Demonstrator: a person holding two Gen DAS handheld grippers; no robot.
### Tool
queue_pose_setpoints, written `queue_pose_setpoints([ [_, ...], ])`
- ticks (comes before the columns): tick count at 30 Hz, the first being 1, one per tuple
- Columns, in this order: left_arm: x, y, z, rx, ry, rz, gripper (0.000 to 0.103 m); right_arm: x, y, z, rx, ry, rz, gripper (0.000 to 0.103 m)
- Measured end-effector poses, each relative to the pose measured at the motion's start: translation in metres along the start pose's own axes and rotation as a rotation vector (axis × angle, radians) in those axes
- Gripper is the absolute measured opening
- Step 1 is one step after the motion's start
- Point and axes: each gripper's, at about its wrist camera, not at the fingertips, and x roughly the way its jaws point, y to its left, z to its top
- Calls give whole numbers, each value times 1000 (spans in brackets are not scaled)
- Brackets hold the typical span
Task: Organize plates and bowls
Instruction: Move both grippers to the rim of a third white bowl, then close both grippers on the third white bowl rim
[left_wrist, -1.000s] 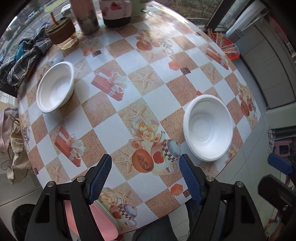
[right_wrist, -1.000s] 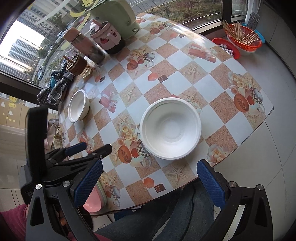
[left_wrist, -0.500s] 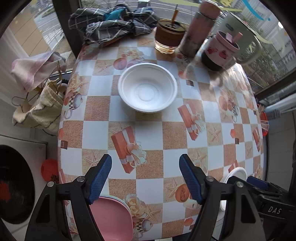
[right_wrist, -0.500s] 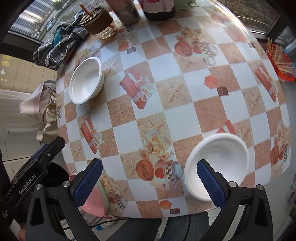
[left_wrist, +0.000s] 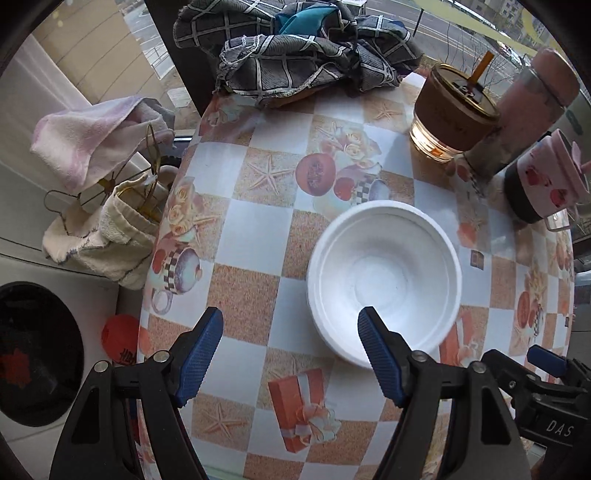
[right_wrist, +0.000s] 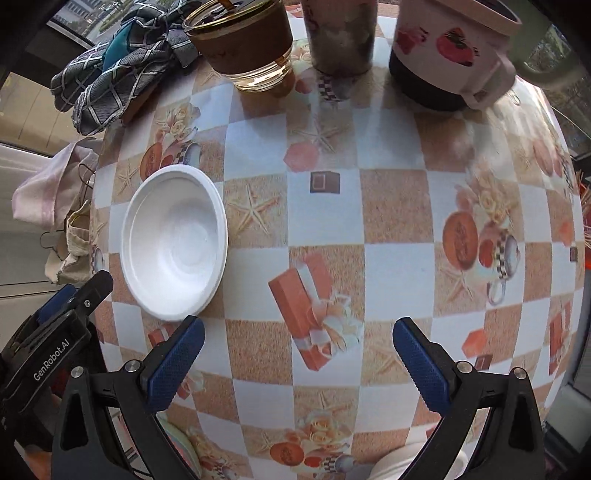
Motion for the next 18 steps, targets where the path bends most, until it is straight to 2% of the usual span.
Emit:
queue_pose_setpoints([
  [7,46,-13,20,84,45,45,79,35,14,33,-21,12,2,103],
  [14,73,-15,32,106,91,60,78,57,24,48,-38,33,-8,102],
  [17,81,-18,35,123,100,62,78,63,26,53,-50,40,-13,84],
  [18,82,-18,35,124,103,59,78,64,26,53,-52,46,-14,81],
])
